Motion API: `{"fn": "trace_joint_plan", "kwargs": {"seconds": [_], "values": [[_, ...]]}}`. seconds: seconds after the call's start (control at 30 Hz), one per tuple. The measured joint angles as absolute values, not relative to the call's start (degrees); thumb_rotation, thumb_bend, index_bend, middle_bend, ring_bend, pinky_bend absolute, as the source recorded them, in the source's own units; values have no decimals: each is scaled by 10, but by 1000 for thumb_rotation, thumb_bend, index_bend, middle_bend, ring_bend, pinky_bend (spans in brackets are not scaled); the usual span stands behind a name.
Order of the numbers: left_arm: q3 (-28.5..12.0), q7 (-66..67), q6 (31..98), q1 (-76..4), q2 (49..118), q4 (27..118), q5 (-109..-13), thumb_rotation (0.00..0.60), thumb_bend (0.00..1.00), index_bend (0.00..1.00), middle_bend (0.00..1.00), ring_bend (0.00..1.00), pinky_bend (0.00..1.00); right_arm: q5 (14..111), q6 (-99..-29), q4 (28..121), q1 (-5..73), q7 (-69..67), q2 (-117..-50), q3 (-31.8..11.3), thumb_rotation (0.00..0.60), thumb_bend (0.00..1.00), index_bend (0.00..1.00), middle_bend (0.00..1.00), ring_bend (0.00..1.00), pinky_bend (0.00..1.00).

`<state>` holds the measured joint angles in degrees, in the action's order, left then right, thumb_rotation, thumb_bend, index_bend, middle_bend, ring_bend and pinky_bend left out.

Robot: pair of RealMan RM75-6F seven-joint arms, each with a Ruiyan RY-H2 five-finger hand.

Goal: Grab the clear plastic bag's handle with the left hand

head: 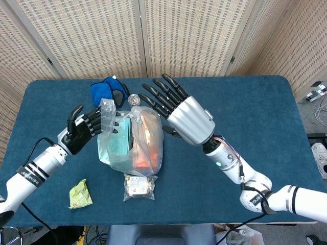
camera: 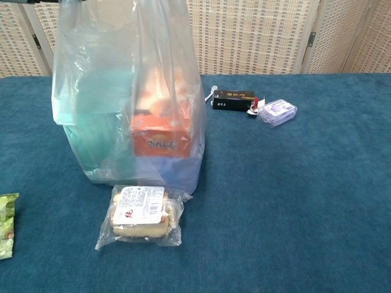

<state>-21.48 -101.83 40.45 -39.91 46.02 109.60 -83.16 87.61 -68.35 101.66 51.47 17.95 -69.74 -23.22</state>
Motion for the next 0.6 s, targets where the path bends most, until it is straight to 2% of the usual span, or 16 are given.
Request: {"fn": "trace_joint_plan", "kwargs": {"seconds": [0.27,0.6], "values": [[-209,-1019,400,-414,467,1094,-830,0,211,203,280,324,345,878,-672,980,547,190,-730,-236,600,135,0,62,0,12],[-201,-1023,401,-416,461,1110,-831,0,211,206,288,331,361,893,-673,896,604,195,-803,-243,600,176,0,62,0,12]]}}
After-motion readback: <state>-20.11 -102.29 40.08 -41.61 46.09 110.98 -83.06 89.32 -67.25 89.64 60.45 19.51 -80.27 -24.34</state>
